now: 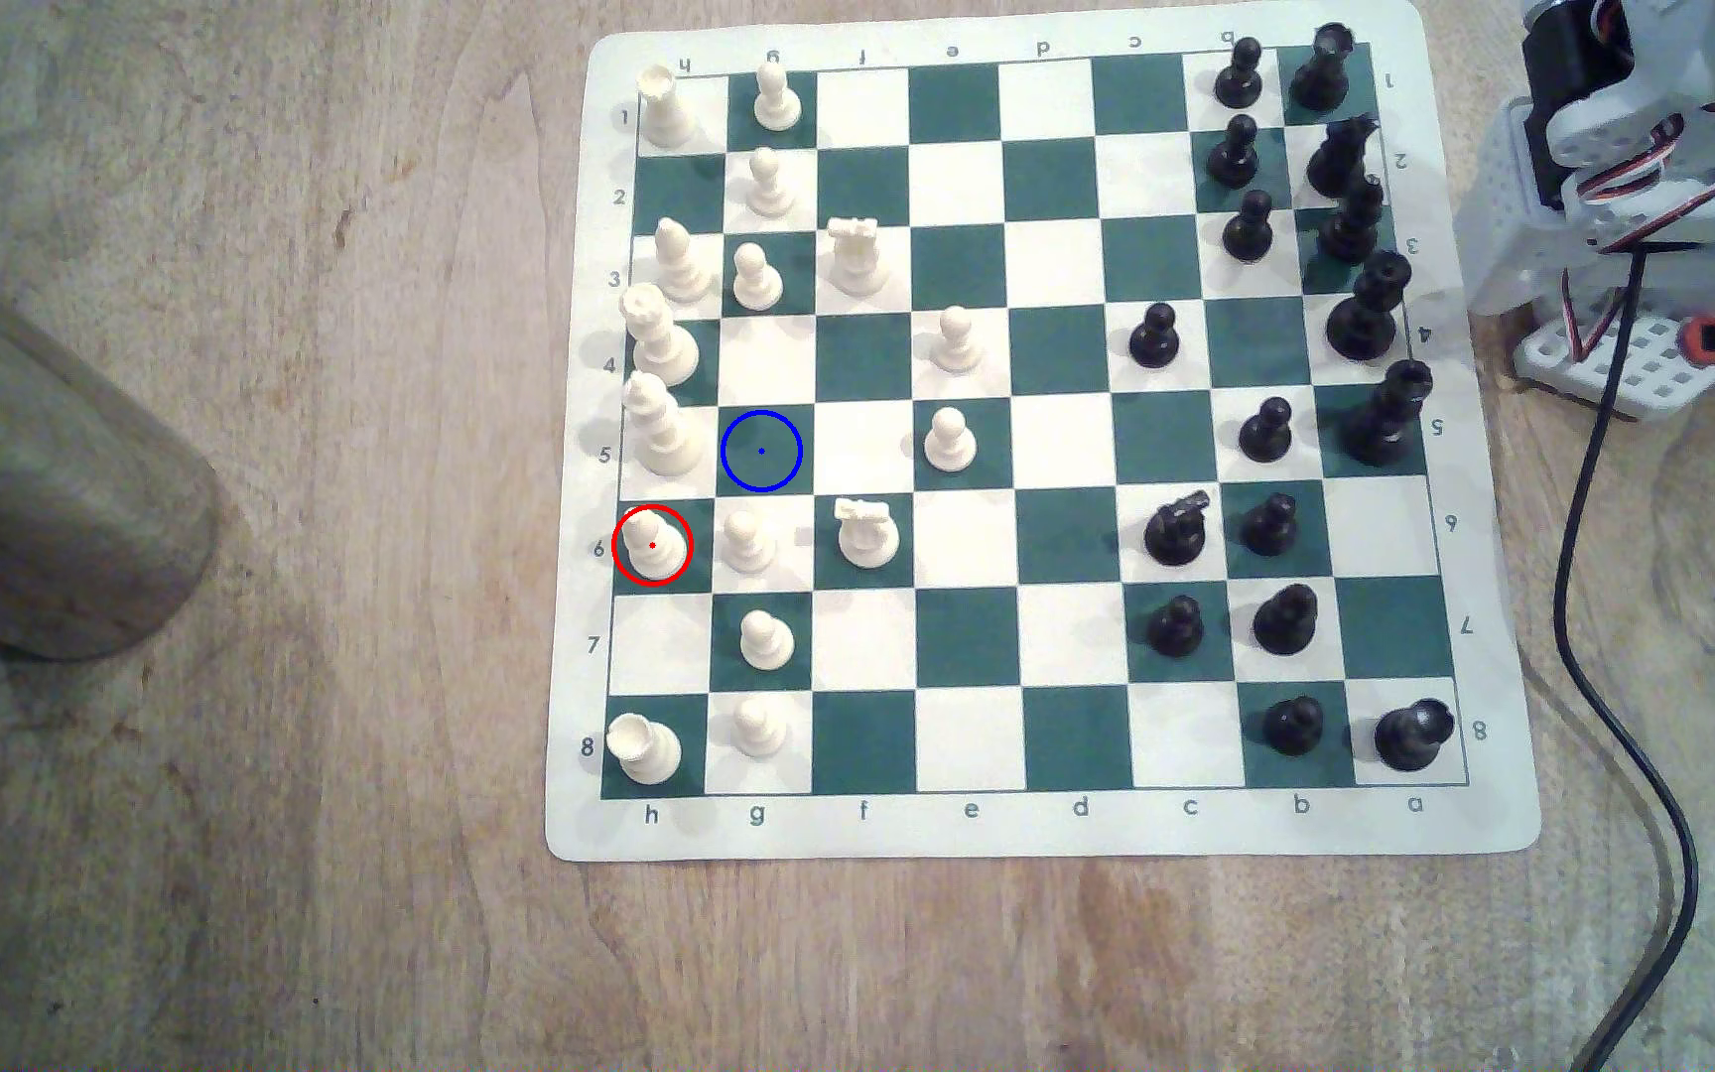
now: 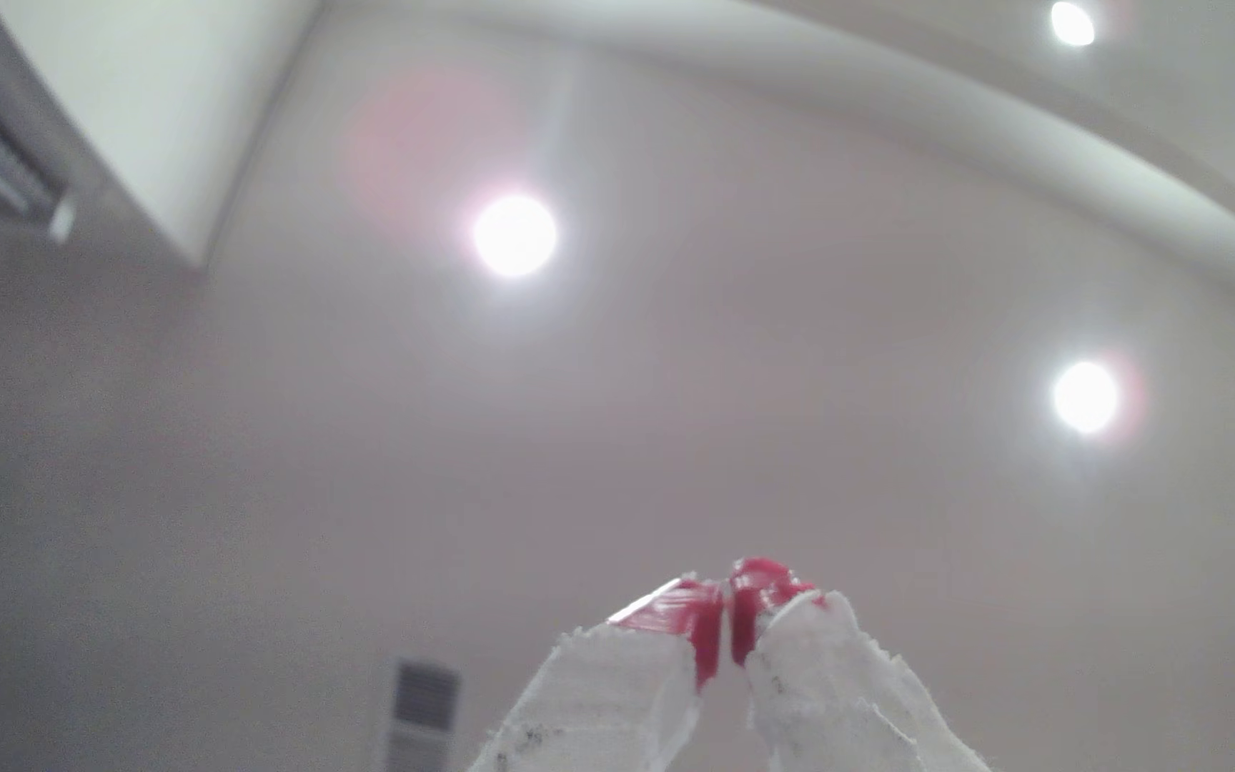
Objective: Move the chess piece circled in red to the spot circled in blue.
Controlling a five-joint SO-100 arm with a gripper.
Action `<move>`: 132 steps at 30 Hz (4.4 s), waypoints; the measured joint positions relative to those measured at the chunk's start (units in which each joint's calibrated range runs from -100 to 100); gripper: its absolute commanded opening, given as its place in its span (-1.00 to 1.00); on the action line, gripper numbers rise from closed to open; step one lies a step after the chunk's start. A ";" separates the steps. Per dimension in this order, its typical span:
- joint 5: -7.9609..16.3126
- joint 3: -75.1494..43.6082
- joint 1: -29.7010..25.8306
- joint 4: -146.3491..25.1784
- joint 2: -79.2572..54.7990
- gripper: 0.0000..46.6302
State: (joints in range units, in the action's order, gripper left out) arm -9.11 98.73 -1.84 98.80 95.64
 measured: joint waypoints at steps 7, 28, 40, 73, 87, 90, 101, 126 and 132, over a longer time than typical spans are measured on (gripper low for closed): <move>-0.20 0.00 -1.11 -8.92 0.00 -0.99; 2.88 -20.61 1.70 -95.30 -0.34 -0.99; 2.83 -35.34 -6.71 -124.46 -25.56 -0.81; 14.51 -82.33 -13.42 -125.90 -99.79 -0.39; 15.38 -93.36 -12.68 -124.30 -111.10 -0.44; 15.29 -94.44 -12.02 -123.82 -113.20 -0.54; 14.95 -95.44 -11.28 -122.79 -116.38 -0.41; 14.90 -109.90 -11.28 -122.79 -127.02 -0.45; 14.90 -109.90 -11.28 -123.67 -127.02 -0.48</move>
State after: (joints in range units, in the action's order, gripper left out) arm 5.79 -11.16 -13.13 -24.86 -31.38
